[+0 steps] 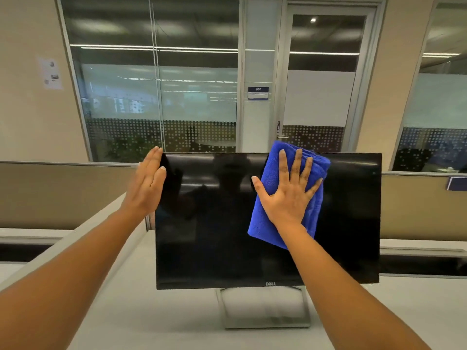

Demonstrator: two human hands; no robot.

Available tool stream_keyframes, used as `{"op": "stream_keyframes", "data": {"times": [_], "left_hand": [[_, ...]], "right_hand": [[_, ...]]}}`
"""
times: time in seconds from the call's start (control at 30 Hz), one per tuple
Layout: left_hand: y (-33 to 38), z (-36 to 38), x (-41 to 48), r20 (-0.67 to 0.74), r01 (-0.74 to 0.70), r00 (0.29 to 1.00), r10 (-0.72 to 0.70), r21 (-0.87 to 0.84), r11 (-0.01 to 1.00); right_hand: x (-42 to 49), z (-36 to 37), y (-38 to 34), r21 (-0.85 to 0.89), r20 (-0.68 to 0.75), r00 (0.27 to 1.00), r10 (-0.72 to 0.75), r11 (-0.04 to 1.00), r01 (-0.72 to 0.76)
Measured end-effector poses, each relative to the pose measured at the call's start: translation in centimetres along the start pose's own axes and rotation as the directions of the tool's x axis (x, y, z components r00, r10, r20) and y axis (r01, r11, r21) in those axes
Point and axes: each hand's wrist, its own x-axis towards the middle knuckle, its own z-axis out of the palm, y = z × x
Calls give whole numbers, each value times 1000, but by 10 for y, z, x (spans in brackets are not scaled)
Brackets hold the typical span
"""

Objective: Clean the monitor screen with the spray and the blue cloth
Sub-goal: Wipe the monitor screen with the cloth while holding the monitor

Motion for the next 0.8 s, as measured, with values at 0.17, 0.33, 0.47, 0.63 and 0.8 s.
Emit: {"op": "stream_keyframes", "data": {"times": [0.17,0.33,0.47,0.63,0.8], "left_hand": [[-4,-1,-1,20,-4,1000,7,-126,992],[-7,-5,1,27,-20,999,28,-270,963],[-9,-2,0,14,-25,1000,28,-189,982],[-6,3,-3,8,-61,998,61,-23,998],[-1,6,-3,28,-29,999,26,116,993]], "right_hand": [[-16,17,-67,42,52,965,-257,966,255],[-47,39,-115,8,153,785,-600,795,606],[-94,59,-95,-39,273,540,-796,552,833],[-117,64,-58,-71,354,261,-898,253,965],[-98,55,-41,-97,340,191,-921,168,981]]}}
